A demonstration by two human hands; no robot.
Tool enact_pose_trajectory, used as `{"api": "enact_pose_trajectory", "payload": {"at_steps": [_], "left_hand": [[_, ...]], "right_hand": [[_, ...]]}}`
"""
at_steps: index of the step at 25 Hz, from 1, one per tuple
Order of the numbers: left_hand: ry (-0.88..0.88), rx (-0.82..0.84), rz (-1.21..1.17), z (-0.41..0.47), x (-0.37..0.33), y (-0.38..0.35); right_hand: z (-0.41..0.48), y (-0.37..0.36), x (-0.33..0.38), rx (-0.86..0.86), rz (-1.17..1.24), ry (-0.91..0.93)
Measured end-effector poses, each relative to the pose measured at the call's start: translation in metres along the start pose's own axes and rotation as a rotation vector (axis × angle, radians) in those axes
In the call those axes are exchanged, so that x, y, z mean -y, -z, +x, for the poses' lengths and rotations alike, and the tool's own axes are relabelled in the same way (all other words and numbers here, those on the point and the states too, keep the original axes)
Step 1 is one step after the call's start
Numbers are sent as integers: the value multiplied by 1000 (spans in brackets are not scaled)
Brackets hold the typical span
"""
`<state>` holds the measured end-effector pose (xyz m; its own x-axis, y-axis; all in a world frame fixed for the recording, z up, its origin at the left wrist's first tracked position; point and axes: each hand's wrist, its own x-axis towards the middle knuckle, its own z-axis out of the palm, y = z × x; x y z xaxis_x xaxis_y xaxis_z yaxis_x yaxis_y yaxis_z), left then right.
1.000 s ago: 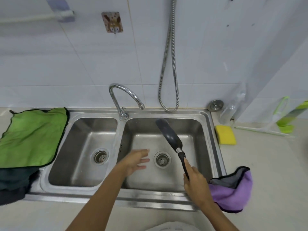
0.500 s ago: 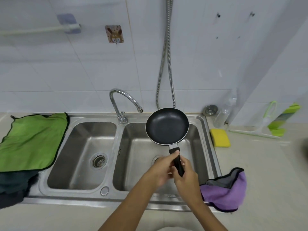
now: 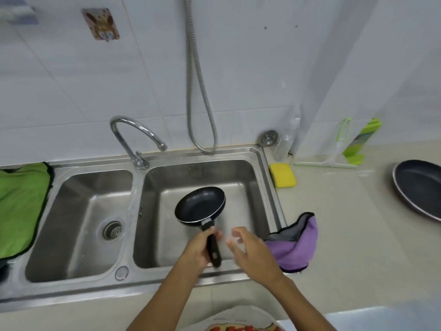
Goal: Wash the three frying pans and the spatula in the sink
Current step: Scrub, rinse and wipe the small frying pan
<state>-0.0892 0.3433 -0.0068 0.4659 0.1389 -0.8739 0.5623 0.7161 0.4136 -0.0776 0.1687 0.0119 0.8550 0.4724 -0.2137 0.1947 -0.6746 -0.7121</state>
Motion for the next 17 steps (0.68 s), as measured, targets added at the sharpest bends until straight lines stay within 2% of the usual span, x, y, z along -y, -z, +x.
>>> {"api": "enact_pose_trajectory", "payload": {"at_steps": [2,4,7,12,17], "left_hand": [[-66,-63,102,1,3,5],[-136,-141,313,1,6,8],[-286,-173,520,7,15,12],[-393,-136,595,7,15,14],[-461,-92,711,1,18,18]], "right_hand": [[-1,8,-37,-241,-246,-75],[-6,17,-73,-372,-495,-202],[-13,25,-107,-347,-599,-348],[-7,20,-135,-256,-606,-379],[2,25,-145,-261,-493,-268]]}}
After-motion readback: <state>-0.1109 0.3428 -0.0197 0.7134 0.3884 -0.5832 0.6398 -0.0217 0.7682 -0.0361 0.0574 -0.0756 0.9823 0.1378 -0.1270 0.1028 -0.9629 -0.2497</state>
